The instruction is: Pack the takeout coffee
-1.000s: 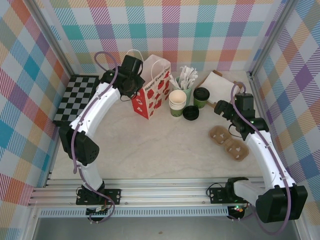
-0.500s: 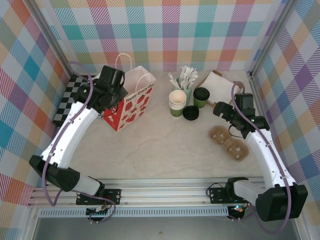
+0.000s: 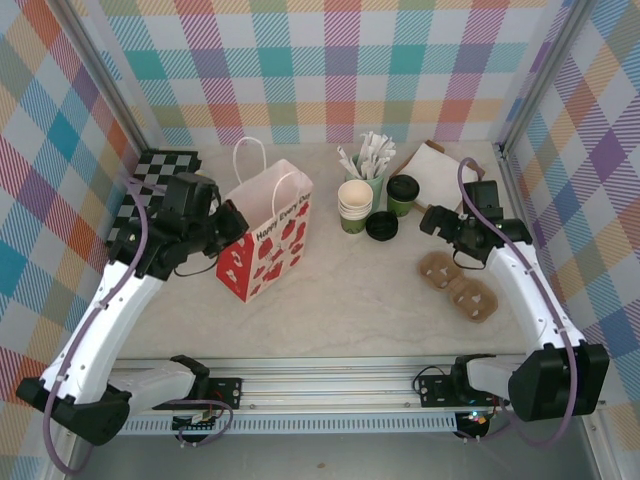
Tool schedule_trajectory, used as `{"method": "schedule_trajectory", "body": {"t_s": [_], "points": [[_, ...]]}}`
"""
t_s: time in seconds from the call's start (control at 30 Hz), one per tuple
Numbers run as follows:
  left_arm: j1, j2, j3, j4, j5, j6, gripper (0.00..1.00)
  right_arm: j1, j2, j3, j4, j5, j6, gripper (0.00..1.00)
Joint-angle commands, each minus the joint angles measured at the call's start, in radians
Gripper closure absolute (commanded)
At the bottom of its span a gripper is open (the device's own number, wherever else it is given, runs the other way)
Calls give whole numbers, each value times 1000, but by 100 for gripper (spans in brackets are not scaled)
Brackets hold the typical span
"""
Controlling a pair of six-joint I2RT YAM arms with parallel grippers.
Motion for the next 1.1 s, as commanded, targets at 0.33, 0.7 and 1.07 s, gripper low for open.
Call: {"method": "schedule_trajectory", "body": {"t_s": [0.33, 0.7, 1.07], "points": [[-106, -7, -149, 260, 334, 72, 100, -67, 36, -23, -189, -6, 32, 0], [-86, 44, -93, 129, 283, 209, 73, -134, 51, -188, -125, -6, 24, 9], [-46, -111, -123, 282, -71, 149, 0, -133, 158, -279, 33, -13, 27, 21]]}}
